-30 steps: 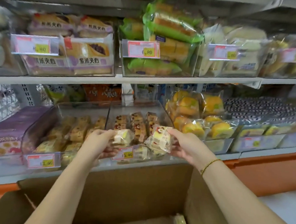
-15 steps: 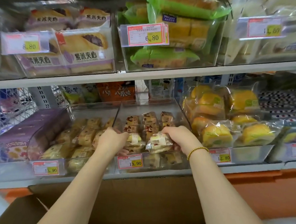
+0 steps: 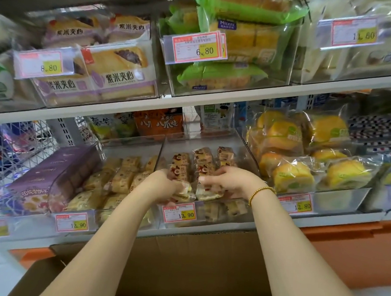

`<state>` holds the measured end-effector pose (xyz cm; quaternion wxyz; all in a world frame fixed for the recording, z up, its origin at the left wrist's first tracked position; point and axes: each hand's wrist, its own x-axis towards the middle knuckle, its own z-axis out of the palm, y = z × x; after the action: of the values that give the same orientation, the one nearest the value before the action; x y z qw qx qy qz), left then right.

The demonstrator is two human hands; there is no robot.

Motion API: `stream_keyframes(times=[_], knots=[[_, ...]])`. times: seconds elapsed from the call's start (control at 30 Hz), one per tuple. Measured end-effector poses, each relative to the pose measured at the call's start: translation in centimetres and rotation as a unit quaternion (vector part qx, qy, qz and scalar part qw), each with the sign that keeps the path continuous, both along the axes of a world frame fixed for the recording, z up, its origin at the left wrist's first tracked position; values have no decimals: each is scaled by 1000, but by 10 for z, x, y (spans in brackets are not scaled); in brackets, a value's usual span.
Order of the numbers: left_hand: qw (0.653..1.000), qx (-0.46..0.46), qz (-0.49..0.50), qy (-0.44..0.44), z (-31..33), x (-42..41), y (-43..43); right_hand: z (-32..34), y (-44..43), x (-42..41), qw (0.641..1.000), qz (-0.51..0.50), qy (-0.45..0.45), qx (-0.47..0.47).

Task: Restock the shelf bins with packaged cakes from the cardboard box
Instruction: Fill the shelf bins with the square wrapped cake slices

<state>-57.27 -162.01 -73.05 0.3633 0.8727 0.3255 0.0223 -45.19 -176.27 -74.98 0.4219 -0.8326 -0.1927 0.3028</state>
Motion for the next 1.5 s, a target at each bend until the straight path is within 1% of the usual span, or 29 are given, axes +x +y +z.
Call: stream_keyframes(times=[0.03, 0.1, 0.17, 0.23, 0.27, 0.37, 0.43, 0.53, 0.63, 0.67, 0.73, 0.8, 0.87, 0.93, 1.0, 1.07, 1.13, 1.27, 1.33, 1.4, 1.5], knots=[[999, 18, -29, 15, 1, 1, 0, 4, -4, -3, 998, 40, -33, -22], [994, 72, -73, 32, 2, 3, 5, 12, -11, -8, 993, 85, -81, -29], [981, 156, -100, 51, 2, 5, 8, 15, -15, -13, 988, 84, -128, -24], [957, 244, -136, 72, 3, 7, 10, 11, -15, -16, 978, 56, -200, -31], [945, 270, -163, 81, 6, 8, 10, 8, -14, -16, 973, 46, -224, -26], [920, 294, -234, 111, 18, 9, 16, -3, -11, -18, 968, 41, -248, 9], [908, 306, -256, 127, 23, 10, 19, -10, -10, -18, 963, 46, -267, 18], [884, 361, -268, 130, 22, 14, 17, -14, -11, -17, 962, 63, -262, 40], [847, 447, -263, 113, 13, 16, 11, -15, -12, -16, 965, 66, -249, 57], [841, 461, -258, 119, 7, 16, 8, -16, -12, -16, 964, 62, -251, 60], [845, 455, -252, 126, -7, 17, 3, -19, -10, -17, 963, 49, -255, 66], [865, 421, -244, 124, -13, 18, -1, -21, -9, -20, 965, 45, -251, 67], [875, 388, -245, 154, -6, 20, 0, -22, -9, -20, 968, 48, -239, 66], [871, 372, -254, 199, 5, 21, 2, -21, -10, -19, 971, 55, -223, 66], [852, 383, -268, 237, 11, 21, 1, -21, -11, -19, 970, 61, -227, 61], [835, 400, -279, 256, 9, 20, -4, -20, -11, -21, 964, 65, -254, 44], [836, 415, -259, 248, 4, 21, -9, -19, -8, -24, 963, 74, -258, 35], [888, 393, -184, 154, -7, 20, -7, -16, -2, -28, 961, 96, -258, 17], [911, 341, -180, 146, -14, 17, -6, -18, 1, -31, 958, 104, -266, 16], [926, 289, -191, 150, -20, 12, -5, -21, 3, -33, 957, 106, -269, 14], [948, 248, -182, 87, -24, 2, -6, -22, 2, -33, 958, 123, -258, 11]])
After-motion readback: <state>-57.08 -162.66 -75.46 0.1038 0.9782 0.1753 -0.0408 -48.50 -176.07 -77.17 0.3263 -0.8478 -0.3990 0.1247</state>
